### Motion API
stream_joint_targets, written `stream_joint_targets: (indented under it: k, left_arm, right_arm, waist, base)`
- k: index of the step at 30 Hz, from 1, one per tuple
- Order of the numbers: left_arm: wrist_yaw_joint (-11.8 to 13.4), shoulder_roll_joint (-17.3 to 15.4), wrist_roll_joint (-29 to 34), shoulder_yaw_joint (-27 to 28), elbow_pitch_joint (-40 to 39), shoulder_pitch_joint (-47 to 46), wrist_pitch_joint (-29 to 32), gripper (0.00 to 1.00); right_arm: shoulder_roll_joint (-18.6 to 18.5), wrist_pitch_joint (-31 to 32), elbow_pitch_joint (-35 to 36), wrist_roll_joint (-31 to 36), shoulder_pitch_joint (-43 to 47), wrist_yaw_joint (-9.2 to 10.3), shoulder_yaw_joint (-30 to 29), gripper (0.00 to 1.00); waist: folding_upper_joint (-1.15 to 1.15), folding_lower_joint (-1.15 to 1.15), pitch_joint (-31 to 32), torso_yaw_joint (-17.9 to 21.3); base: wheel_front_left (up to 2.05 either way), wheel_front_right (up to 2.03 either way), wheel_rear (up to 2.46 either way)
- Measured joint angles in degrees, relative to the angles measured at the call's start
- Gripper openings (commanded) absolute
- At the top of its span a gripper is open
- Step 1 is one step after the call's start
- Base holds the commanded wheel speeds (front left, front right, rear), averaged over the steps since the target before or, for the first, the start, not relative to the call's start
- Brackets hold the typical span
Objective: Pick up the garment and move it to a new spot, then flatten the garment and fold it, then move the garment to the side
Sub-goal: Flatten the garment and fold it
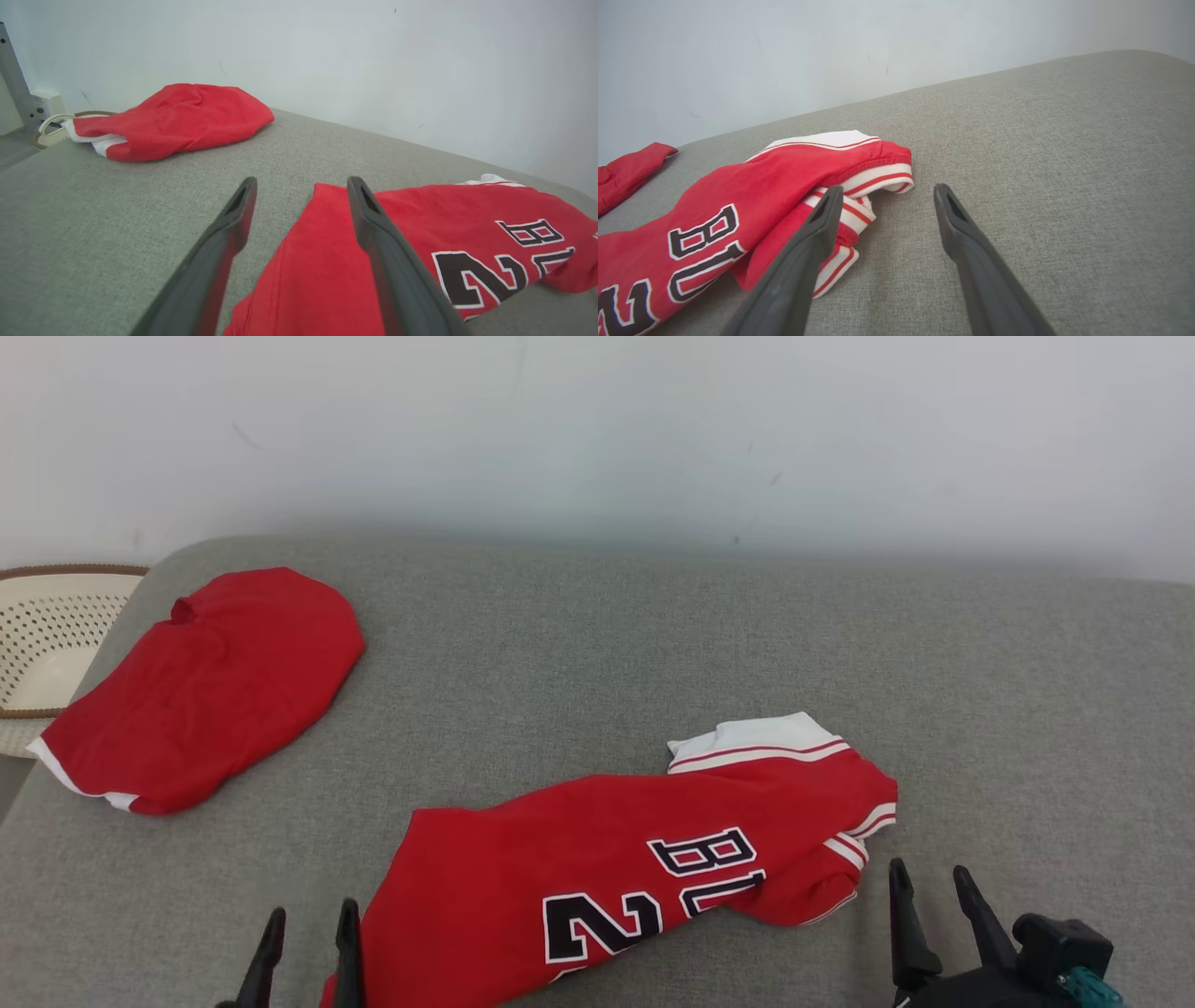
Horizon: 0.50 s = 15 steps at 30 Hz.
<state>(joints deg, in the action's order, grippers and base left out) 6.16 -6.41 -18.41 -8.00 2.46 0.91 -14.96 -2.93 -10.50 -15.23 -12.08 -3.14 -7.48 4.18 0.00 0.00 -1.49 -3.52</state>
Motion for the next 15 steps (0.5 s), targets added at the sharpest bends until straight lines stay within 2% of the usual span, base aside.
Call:
stream_joint_targets:
  k: [8,15]
  left_arm:
    - [-1.0,1.9,3.3,3.4,-3.0,-1.3,-0.1,1.00]
    - [-1.5,3.0,4.3,3.9,-3.5,-2.2,-0.1,1.00]
  right_arm:
    - [-0.9,1.9,-4.5,-1.6,-4.3,0.00,1.4,1.00]
    - [-2.6,4.0,-11.0,-5.2,-9.5,0.00,2.6,1.00]
  waist:
    - [0.00,0.00,-0.4,-0.1]
    - [0.00,0.00,-0.7,-1.0]
  base:
    - [0.00,0.00,0.00]
    - [0.00,0.00,0.00]
